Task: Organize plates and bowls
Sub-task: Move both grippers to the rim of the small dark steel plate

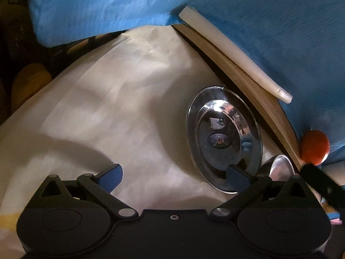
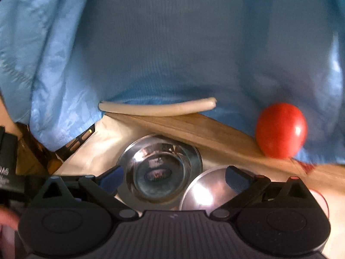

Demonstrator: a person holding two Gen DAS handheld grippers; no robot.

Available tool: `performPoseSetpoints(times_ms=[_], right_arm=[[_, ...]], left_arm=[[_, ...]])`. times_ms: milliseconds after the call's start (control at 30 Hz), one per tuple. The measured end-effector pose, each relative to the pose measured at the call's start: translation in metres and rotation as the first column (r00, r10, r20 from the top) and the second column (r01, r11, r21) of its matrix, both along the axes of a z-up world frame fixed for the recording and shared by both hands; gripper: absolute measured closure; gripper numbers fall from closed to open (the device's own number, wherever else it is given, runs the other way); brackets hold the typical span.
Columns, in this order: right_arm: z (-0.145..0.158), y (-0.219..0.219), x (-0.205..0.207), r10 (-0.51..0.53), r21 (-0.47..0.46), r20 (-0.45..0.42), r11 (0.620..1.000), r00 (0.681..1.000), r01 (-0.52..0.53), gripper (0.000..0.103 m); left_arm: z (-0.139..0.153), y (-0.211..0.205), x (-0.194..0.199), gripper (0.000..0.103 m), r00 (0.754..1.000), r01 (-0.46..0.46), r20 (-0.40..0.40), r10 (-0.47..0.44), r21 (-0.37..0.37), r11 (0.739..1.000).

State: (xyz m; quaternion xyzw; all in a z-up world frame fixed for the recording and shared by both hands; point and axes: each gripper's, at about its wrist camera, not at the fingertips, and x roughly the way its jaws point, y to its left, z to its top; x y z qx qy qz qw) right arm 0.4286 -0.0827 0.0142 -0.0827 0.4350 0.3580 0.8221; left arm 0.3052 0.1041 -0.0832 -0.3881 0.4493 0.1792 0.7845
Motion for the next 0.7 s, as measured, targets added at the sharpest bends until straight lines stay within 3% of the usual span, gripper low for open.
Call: performPoseSetpoints(times_ms=[333, 700], right_arm=[[-0.030, 0.035, 0.033, 0.051, -0.024, -0.131, 0.998, 0.990, -0.054, 0.001], [-0.056, 0.059, 0.042, 0.046, -0.086, -0.155, 0.995, 0.987, -0.060, 0.001]], left_arm=[[-0.001, 0.004, 0.010, 0.001, 1.000, 0.021, 0.018, -0.022, 0.025, 0.999], [-0.005, -0.001, 0.012, 0.001, 0.998, 0.055, 0.036, -0.057, 0.062, 0.997]])
